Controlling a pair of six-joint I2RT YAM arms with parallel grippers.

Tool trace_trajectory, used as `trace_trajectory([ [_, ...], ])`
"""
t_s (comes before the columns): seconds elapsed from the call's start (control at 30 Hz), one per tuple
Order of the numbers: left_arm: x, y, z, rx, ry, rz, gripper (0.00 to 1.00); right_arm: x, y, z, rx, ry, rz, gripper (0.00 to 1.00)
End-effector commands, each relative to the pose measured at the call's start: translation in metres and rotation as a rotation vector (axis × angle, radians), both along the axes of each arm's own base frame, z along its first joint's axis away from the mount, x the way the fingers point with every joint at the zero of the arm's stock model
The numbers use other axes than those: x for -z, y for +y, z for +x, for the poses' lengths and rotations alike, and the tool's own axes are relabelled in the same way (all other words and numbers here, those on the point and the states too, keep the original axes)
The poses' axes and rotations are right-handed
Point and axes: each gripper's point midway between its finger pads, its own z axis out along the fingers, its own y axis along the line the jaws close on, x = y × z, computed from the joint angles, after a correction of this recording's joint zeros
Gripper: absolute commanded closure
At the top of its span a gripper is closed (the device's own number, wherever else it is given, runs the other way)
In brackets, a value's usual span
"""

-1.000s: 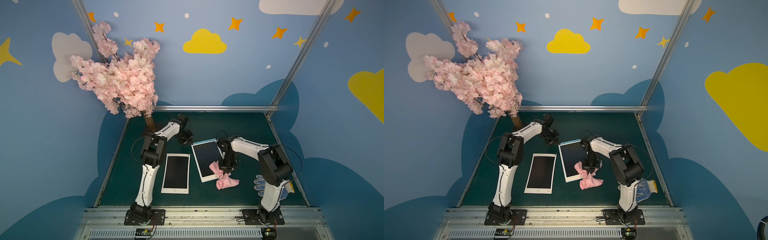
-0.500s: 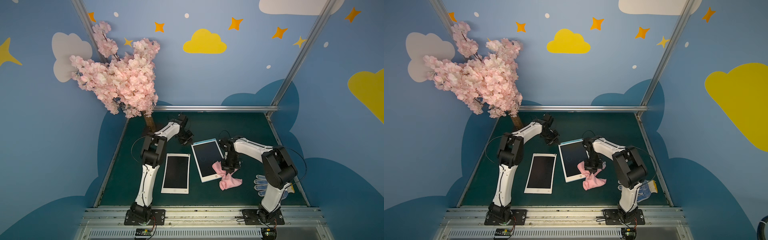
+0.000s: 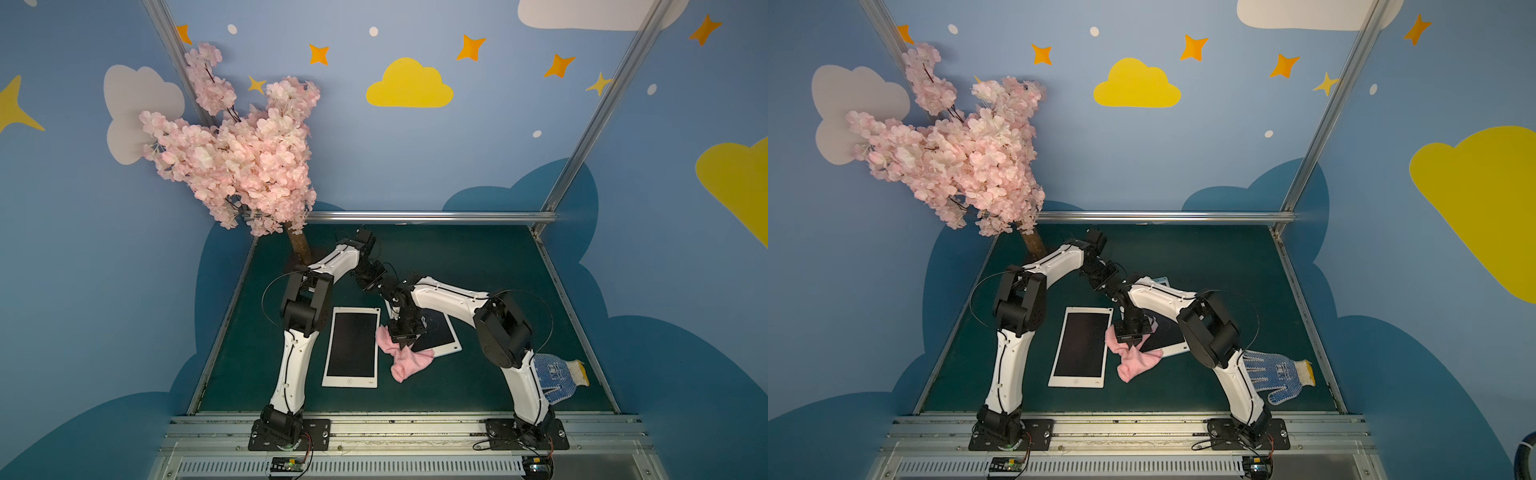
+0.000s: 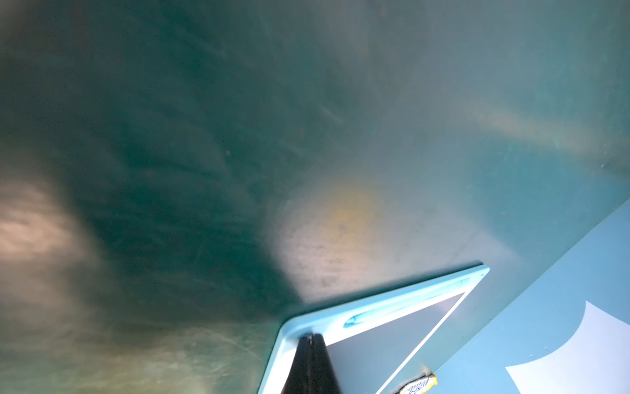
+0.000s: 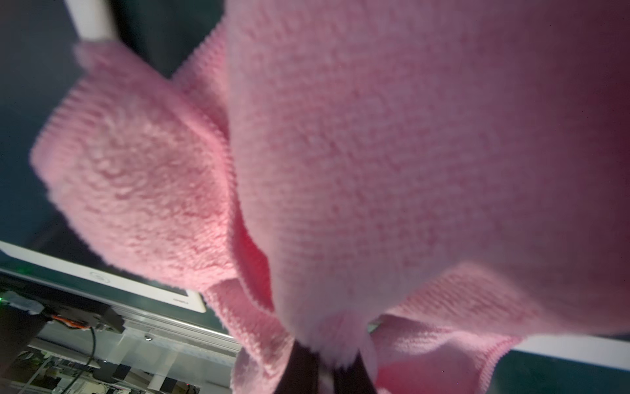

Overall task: Wipe the drawing tablet
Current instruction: Wipe the dirt from the drawing tablet.

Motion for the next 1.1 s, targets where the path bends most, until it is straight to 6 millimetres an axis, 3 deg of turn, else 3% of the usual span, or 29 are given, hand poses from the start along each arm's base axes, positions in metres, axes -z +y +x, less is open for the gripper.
trace_trajectory([
  [0.0, 0.0, 0.002, -0.013, 0.022, 0.029, 0.015, 0.94, -0.012, -0.006, 0.022, 0.067, 0.02, -0.01, 1.0],
  [0.1, 0.001, 0.001, -0.015, 0.024, 0.034, 0.014, 0.94, -0.02, -0.004, 0.045, 0.088, 0.022, 0.006, 1.0],
  [0.5, 0.0, -0.002, -0.014, 0.024, 0.029, 0.005, 0.95, -0.022, 0.005, 0.097, 0.164, 0.063, 0.023, 1.0],
  [0.73, 0.001, -0.003, -0.015, 0.024, 0.032, 0.004, 0.95, -0.027, 0.014, 0.103, 0.174, 0.068, 0.071, 1.0],
  [0.9, 0.001, -0.003, -0.015, 0.024, 0.032, 0.003, 0.95, -0.043, 0.006, 0.101, 0.146, 0.016, 0.054, 1.0],
  [1.07, 0.002, -0.002, -0.016, 0.022, 0.026, 0.002, 0.95, -0.067, 0.001, 0.113, 0.054, -0.128, 0.087, 1.0],
])
